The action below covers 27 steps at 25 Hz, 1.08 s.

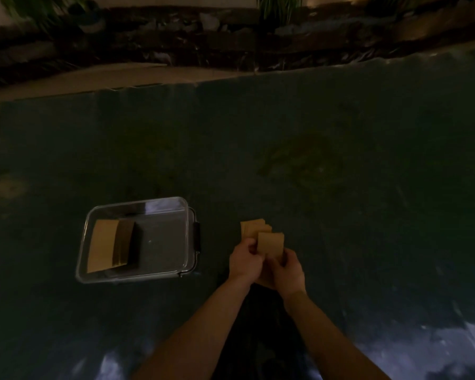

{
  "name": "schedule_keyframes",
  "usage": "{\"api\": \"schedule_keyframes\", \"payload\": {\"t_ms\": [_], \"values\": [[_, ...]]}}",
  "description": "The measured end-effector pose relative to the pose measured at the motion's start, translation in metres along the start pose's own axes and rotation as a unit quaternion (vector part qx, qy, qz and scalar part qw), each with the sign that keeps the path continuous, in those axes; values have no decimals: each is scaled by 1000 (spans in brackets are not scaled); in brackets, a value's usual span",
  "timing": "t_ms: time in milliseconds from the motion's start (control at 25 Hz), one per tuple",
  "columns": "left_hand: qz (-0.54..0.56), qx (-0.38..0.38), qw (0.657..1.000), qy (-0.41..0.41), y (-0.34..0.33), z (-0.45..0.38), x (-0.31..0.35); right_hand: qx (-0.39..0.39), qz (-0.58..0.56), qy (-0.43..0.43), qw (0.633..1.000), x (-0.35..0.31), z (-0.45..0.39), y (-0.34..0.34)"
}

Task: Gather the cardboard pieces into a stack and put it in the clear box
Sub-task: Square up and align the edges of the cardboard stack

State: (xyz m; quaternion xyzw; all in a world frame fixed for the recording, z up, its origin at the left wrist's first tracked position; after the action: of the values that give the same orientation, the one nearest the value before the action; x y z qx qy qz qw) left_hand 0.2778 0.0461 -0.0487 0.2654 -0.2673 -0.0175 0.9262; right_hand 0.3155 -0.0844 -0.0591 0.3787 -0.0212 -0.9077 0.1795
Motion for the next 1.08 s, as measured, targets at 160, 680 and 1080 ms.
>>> {"api": "schedule_keyframes", "payload": {"t_ms": [160,680,1080], "values": [[50,0,999,20,11,-4,-3,-15,-29,17,999,-6,-2,-7],[-44,28,998,44,31,-31,-2,94,159,94,978,-20,-15,-32],[-13,-20,997,68,12,-38,-7,19,93,-37,995,3,-42,-46]]}}
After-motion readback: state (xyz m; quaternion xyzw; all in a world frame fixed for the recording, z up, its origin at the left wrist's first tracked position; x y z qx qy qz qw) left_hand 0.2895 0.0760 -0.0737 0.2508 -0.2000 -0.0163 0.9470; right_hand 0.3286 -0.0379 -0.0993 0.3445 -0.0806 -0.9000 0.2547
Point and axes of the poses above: each hand's wrist, its own z-axis away from the middle knuckle, its own y-axis out of the back of the hand, x = y × z, the point moved 8 cm from there along -z, towards the middle knuckle, and after that the axes turned 12 degrees about -z, right-handed, at the moved point
